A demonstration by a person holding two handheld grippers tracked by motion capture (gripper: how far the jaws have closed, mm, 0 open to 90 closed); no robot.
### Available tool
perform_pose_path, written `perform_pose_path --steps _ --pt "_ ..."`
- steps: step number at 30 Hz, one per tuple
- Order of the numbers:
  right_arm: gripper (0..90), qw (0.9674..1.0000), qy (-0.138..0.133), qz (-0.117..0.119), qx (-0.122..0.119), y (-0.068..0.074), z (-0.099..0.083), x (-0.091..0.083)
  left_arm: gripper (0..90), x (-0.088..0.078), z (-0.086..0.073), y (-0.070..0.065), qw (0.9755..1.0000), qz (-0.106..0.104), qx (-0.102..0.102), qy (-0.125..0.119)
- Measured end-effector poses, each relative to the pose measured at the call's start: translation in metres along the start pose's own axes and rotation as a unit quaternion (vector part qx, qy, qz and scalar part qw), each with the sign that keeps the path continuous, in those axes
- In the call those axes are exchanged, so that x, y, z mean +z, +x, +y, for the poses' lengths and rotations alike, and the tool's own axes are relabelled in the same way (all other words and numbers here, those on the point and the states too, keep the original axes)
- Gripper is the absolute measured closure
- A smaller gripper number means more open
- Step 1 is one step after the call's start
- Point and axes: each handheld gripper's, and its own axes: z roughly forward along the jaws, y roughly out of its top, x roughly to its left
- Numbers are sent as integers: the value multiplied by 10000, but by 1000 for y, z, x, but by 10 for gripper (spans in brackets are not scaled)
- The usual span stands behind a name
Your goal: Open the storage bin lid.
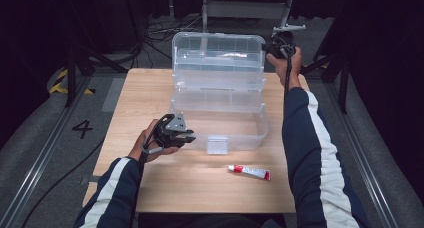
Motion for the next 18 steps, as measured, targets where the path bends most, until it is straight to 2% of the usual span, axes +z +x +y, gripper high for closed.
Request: perform_pose_path --steps 6,18 --pt "819 9997 195 -58 -109 -1 -1 8 728 -2 -3 -2 10000 -67 -62 -1" --pt "810 9982 585 -64 98 -3 -11 24 739 -6 -5 -9 9998 -174 37 -6"
